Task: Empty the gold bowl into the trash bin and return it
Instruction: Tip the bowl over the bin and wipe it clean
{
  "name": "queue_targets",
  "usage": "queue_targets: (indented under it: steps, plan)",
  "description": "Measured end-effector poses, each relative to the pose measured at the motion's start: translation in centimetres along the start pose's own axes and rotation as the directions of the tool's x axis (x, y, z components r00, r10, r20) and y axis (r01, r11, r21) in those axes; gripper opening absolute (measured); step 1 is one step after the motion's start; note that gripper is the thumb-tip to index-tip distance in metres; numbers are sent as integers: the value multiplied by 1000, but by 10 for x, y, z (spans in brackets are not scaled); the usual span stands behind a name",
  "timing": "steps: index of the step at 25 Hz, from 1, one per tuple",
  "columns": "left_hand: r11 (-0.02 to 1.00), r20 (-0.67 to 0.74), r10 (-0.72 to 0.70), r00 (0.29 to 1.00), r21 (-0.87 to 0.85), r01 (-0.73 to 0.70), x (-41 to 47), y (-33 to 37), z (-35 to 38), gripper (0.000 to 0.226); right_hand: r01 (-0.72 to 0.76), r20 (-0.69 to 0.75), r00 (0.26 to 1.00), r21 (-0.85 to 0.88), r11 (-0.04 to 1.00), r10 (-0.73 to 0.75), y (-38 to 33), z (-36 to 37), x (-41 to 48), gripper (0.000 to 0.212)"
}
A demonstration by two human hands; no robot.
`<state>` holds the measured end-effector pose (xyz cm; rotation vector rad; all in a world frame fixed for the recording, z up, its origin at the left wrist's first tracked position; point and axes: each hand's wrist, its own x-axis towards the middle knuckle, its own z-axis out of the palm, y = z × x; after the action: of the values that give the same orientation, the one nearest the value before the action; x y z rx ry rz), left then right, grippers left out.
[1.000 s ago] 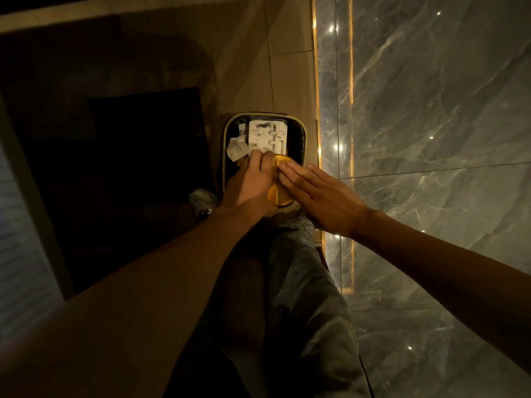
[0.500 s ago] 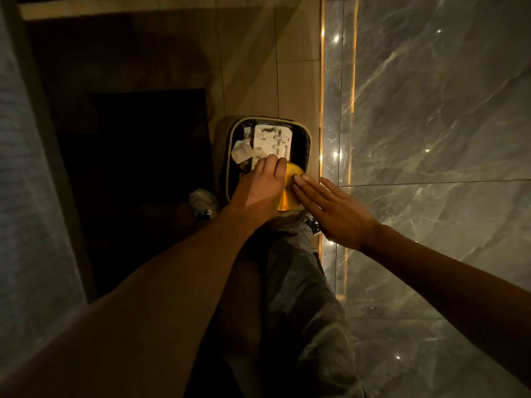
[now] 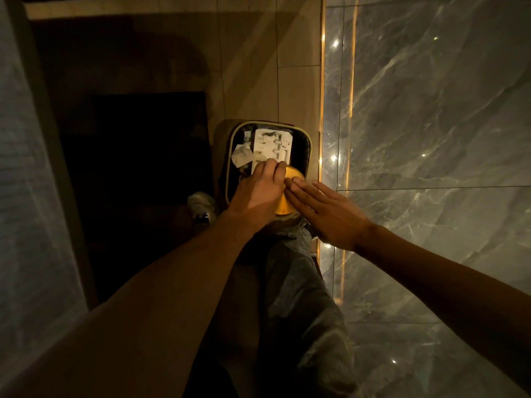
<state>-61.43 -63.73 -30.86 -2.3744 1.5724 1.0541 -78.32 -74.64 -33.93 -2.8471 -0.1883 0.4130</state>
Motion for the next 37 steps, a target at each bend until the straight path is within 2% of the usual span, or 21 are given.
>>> queue_targets:
  steps: [5,9,11,15,18,29,31,37]
  plan:
    - [995,34,-63,997,-78,65,4,4,2,95,-17,-2,1000,3,1000,17,-3,2,0,86]
    - [994,-3,-74,997,-86,73,4,2,3,94,-16,-31,999,7,1000,16,-4,4,0,78]
    - [995,4,-68,998,-74,68,4,1,3,95,-9,12,1000,-18,1000,9,-4,6,0,81]
    - [992,26,-96,995,-85,98,3,-3,1,97,-19,11,1000,-46,999,19,-4,6,0,87]
    - [990,28,-104,994,-95,106,2,-4,0,94,-18,-25,1000,-2,1000,18,-4,6,-1,83]
    - [983,43,-138,989,-116,142,1,-4,-1,95,-9,43,999,-17,1000,10,-3,7,-3,88]
    - [982,28,-138,990,-126,140,1,-4,0,92,-12,18,1000,-10,1000,12,-3,5,-3,87]
    - [979,-7,-151,988,-141,149,3,-3,2,97,-22,64,998,8,1000,22,-5,0,2,83]
